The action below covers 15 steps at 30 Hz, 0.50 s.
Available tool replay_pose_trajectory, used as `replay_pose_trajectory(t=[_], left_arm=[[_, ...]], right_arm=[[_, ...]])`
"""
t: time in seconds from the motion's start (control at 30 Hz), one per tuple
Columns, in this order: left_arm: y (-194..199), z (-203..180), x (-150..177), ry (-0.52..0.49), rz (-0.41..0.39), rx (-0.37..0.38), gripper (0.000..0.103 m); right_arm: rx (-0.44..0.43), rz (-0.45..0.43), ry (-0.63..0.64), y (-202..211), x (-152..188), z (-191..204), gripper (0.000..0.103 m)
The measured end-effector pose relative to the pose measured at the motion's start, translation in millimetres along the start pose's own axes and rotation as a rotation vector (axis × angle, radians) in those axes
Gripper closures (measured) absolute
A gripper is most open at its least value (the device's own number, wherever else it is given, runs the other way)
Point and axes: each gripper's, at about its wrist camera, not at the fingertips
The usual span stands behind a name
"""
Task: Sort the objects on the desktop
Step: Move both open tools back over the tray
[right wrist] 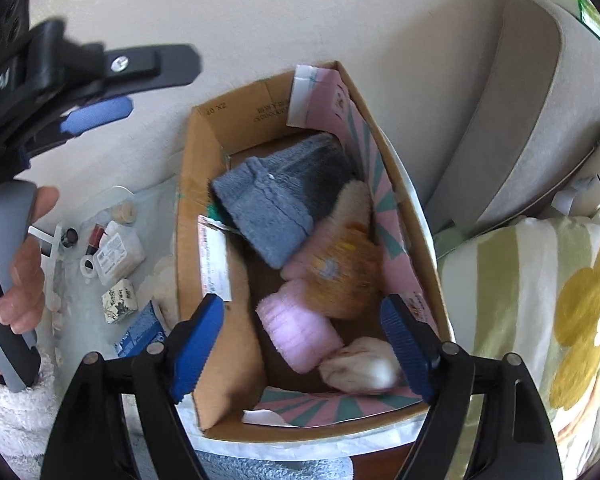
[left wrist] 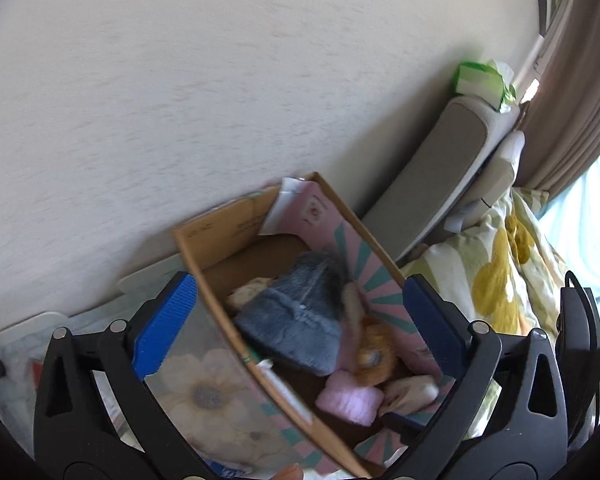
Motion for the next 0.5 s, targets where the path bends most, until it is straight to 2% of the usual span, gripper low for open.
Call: replay_pose_trajectory(t=[0.17,0.5], left_arm=[[29.7,21.1,10.8,0.034,-0.031,-0.024,0.000],[98.3,65.9,41.1,0.081,-0.099,-0.128,0.000]], right_arm=[[-0.013,-0.019,0.034,4.9,2.4,18.7,0.025],[-0.055,-0.039,0.125,9.0,10.4,68.5,0.025]])
Point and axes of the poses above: each gripper's, at about its wrist camera, not at the fingertips, and y roughly against the way its jaws point, z to its left, x to its underside, and after that the axes turned 10 degrees about -y, right-handed
